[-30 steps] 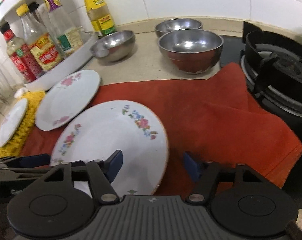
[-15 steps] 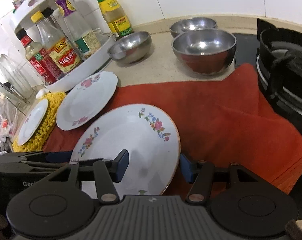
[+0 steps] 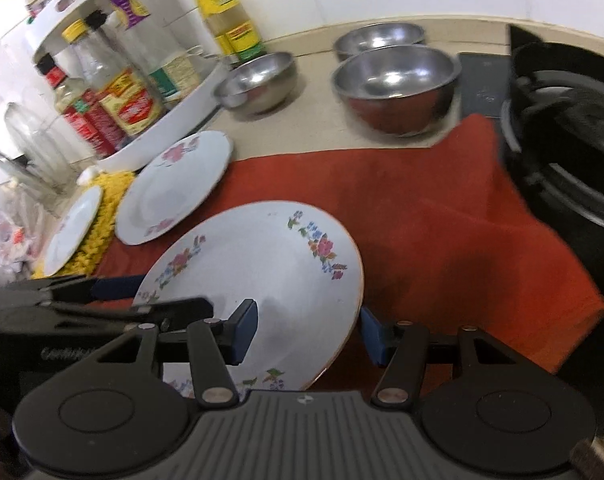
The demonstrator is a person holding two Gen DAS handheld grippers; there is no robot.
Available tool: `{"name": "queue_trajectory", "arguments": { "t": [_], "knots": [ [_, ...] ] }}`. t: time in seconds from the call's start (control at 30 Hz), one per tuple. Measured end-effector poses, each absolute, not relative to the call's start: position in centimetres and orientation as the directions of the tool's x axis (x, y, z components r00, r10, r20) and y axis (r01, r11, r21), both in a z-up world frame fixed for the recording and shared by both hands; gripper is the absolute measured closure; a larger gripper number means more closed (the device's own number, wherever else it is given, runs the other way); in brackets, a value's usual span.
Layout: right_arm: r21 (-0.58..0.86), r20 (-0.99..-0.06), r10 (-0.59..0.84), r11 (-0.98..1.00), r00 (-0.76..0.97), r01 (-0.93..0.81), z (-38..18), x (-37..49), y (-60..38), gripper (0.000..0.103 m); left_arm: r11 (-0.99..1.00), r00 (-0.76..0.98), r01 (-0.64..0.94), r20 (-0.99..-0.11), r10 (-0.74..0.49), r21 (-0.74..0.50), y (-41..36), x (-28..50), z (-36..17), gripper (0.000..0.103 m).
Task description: Organize plates and bowls
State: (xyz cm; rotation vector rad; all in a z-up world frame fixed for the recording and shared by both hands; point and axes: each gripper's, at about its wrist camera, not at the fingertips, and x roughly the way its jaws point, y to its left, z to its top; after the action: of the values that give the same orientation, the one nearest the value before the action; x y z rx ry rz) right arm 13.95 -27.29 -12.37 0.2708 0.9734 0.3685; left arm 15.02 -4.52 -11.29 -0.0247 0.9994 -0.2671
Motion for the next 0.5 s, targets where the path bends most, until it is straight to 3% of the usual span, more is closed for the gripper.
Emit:
{"name": "queue_trajectory", "arguments": {
  "t": [0.2,0.5],
  "knots": [
    [0.38,-0.758,0.477,0.877,0.446,-0.293,-12.6,13.9,-25.9,0.051,0.973,0.512,0.203,-0.835,-0.202,-0.111,-2.7,14.5,-10.4,0.018],
    [0.318,-0.713,0.376,0.926,0.592,-0.205,-10.3,14.9,-28.2,0.051,0.988,0.565,0.075,-0.811,-0.155,-0.136,1.1,17.9,-8.5,0.015]
  ]
}}
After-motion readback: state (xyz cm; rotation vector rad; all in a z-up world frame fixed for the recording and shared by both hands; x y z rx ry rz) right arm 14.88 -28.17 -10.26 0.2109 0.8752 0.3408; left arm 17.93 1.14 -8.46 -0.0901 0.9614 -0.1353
